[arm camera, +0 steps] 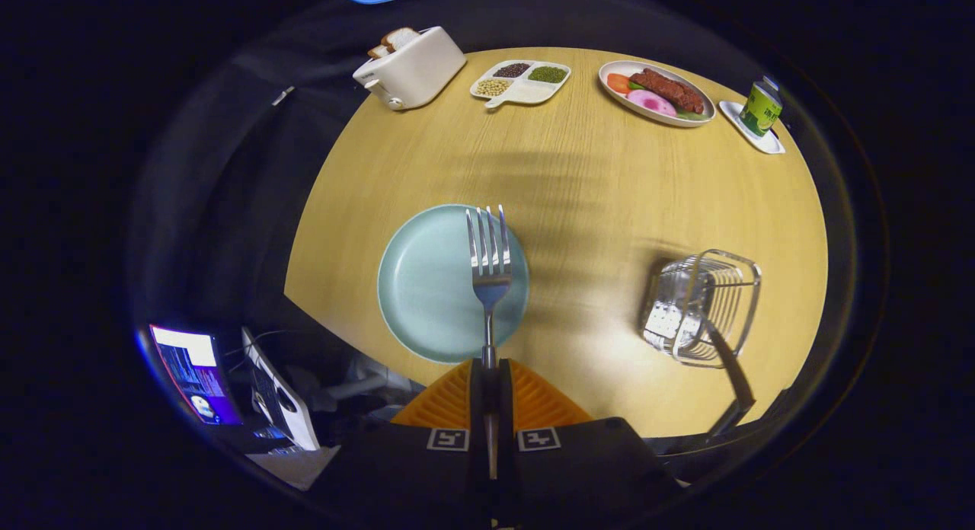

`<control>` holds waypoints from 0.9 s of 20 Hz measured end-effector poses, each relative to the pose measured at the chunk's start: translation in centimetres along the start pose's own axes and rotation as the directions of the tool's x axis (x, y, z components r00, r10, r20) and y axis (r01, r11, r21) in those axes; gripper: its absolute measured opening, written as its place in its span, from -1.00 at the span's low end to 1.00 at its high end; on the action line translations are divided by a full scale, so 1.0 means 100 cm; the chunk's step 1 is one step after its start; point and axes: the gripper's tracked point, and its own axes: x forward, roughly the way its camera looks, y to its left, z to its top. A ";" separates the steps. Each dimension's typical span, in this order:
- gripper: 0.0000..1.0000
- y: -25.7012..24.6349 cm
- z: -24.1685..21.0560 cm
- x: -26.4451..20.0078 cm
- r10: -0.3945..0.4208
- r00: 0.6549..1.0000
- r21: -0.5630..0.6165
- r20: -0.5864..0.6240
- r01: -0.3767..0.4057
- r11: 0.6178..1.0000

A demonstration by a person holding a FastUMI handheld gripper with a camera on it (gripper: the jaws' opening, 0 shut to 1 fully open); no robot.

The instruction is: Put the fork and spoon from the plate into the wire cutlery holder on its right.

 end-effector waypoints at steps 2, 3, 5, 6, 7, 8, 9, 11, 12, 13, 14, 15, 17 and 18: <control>-0.83 -0.020 0.000 -0.021 -0.006 1.000 0.005 -0.008 0.006 1.000; -0.83 -0.029 -0.003 -0.027 -0.006 1.000 0.011 -0.026 0.006 1.000; -0.83 -0.051 -0.008 -0.039 -0.016 0.997 0.017 -0.071 0.018 1.000; -0.83 -0.063 -0.014 -0.043 -0.022 0.994 0.022 -0.105 0.024 0.999; -0.83 -0.074 -0.018 -0.046 -0.026 0.990 0.035 -0.138 0.031 0.999; -0.83 -0.084 -0.021 -0.048 -0.029 0.985 0.049 -0.171 0.038 0.998; -0.83 -0.092 -0.022 -0.050 -0.030 0.980 0.055 -0.197 0.042 0.998; -0.83 -0.108 -0.023 -0.055 -0.043 0.969 0.052 -0.245 0.058 0.997; -0.83 -0.115 -0.027 -0.056 -0.050 0.960 0.049 -0.276 0.066 0.997; -0.84 -0.121 -0.030 -0.058 -0.056 0.948 0.042 -0.314 0.073 0.996; -0.84 -0.127 -0.029 -0.062 -0.063 0.937 0.038 -0.343 0.081 0.996; -0.83 -0.131 -0.029 -0.063 -0.067 0.927 0.041 -0.370 0.088 0.995; -0.84 -0.132 -0.032 -0.063 -0.052 0.905 0.053 -0.422 0.082 0.995; -0.83 -0.133 -0.032 -0.060 -0.052 0.896 0.056 -0.442 0.086 0.995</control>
